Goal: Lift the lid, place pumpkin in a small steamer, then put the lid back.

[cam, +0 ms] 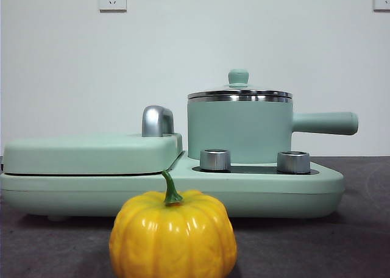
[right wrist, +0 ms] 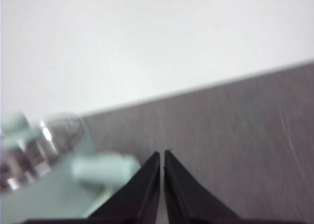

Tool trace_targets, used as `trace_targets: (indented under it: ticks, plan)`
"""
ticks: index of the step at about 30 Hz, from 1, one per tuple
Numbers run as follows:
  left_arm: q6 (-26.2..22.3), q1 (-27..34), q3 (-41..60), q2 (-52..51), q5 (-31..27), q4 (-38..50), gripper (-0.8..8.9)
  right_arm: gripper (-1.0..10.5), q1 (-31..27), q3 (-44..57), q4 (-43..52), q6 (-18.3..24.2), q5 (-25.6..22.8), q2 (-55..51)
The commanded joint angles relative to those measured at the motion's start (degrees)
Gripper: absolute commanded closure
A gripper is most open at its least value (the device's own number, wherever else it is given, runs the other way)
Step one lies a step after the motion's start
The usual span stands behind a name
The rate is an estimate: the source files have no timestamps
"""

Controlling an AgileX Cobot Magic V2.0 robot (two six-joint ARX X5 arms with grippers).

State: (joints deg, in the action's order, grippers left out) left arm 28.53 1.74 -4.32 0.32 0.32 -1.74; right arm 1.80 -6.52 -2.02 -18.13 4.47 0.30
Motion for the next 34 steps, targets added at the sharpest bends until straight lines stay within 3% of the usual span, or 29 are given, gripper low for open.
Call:
trace_targets:
  ticks: [1, 6, 12, 20, 25, 34]
  plan:
    - [-1.9, 0.0, -4.2, 0.3, 0.1, 0.7, 8.04, 9.3, 0.0, -3.4, 0.3, -1.0, 0.0, 0.0]
    - [-8.2, 0.0, -13.0, 1.7, 0.1, -5.3, 8.04, 9.3, 0.0, -10.7, -3.2, -0.5, 0.4, 2.0]
    - [-14.1, 0.0, -21.4, 4.0, 0.1, -8.6, 8.04, 9.3, 0.0, -18.5, -4.3, 4.0, 1.7, 6.1]
    - [-14.4, 0.0, -31.2, 11.0, 0.4, -13.5, 8.05, 9.3, -0.1, -30.2, -11.1, 4.3, 2.8, 15.7]
    - [-14.7, 0.0, -37.5, 18.2, 2.8, -17.0, 8.04, 9.3, -0.1, -35.6, -12.3, 7.7, 6.8, 22.8]
    - [-21.5, 0.0, -48.2, 32.9, 8.3, -21.8, 8.04, 9.3, -0.1, -44.0, -16.2, 8.7, 12.0, 36.2]
